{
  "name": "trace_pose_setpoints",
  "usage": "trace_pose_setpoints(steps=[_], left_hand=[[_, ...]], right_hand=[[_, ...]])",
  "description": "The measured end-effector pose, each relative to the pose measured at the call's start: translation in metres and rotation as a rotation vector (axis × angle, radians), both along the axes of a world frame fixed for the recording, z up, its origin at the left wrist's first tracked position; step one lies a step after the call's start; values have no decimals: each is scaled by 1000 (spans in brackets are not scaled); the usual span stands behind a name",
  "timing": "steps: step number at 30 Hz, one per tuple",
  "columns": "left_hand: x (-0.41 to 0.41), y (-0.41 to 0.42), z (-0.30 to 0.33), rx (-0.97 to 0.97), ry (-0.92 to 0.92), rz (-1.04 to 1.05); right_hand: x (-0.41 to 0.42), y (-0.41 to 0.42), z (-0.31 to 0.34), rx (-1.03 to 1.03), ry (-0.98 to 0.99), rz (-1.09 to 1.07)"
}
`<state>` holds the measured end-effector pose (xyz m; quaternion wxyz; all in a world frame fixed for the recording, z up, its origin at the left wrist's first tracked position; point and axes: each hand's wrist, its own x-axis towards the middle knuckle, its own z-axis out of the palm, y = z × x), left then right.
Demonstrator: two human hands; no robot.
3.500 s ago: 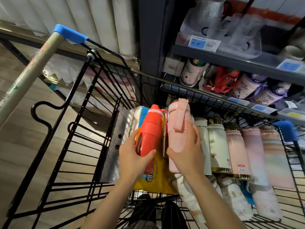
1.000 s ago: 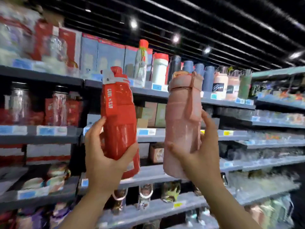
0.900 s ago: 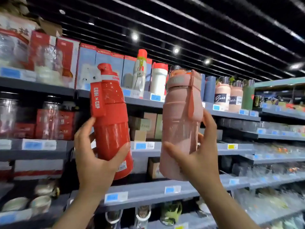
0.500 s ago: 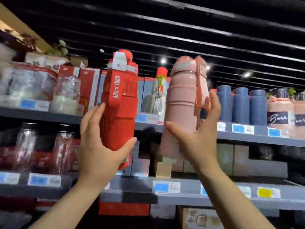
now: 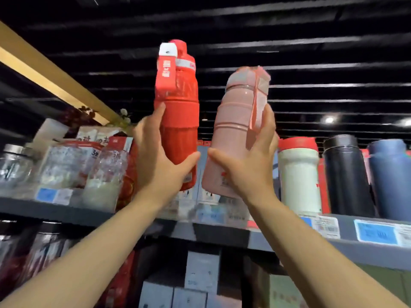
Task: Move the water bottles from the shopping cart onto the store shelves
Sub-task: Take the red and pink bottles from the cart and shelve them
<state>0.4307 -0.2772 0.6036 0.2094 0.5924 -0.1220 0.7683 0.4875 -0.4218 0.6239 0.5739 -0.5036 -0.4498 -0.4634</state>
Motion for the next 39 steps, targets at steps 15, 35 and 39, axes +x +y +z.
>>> trace_pose_setpoints(steps=[15,35,39], left_hand=[[69,82,7,-94,542,-176],[49,80,-18,-85,637,293],[45,84,-21,-102,610,276]], right_hand=[[57,75,-5,-162,160,-194],[54,79,-6,-325,243,-380],[53,81,-8,-340,227,-422]])
